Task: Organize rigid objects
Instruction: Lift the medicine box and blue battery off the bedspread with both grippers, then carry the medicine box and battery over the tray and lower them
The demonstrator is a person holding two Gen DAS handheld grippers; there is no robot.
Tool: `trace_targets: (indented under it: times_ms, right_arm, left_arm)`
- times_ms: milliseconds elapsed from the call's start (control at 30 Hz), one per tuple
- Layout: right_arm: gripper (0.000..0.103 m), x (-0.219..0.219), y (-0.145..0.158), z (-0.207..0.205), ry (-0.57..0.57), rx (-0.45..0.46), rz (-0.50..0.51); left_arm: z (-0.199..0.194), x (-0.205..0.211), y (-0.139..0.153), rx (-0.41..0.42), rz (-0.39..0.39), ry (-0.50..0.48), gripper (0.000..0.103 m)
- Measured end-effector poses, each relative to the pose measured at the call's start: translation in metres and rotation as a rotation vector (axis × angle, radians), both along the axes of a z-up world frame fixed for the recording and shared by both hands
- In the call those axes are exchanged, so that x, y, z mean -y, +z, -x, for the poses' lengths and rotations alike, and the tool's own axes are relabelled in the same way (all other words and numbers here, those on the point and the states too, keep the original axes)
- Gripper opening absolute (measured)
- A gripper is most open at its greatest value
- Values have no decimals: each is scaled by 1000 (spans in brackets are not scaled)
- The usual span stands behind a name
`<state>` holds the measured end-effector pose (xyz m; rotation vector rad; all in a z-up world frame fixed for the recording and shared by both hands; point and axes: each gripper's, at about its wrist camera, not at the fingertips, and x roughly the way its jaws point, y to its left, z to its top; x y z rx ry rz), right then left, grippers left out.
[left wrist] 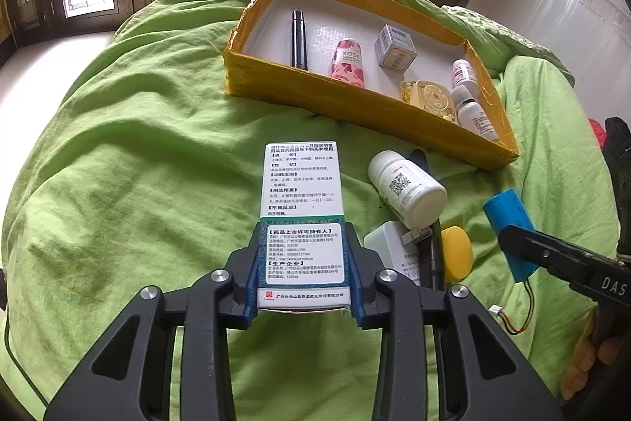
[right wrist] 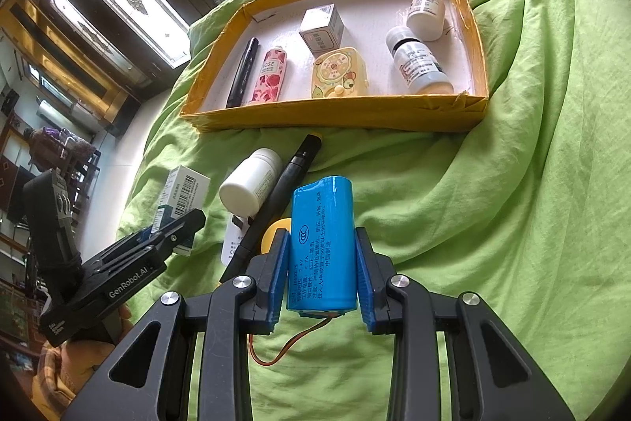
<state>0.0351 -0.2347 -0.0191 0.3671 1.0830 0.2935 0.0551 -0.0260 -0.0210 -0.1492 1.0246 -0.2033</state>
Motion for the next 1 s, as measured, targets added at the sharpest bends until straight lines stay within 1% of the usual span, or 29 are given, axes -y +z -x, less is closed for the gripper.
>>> trace_targets:
  times_ms: [233, 333, 500, 767, 1000]
  right_arm:
    - [28, 0, 7, 1, -4, 9, -12]
    - [28, 1, 15, 1, -9, 24, -17]
    - [28, 2, 23, -1, -15, 44, -21]
    - [28, 2, 20, -7, -18, 19, -43]
    - [28, 6, 34, -20, -35, 51, -59]
  left_arm:
    - [1, 1, 1, 9, -16, -3, 32]
    - [1, 1, 1, 9, -17, -5, 32]
    - [2, 1, 2, 12, -13, -5, 32]
    - [0, 2, 2, 7, -3, -16, 32]
    - [-2, 1, 9, 12, 22, -23, 32]
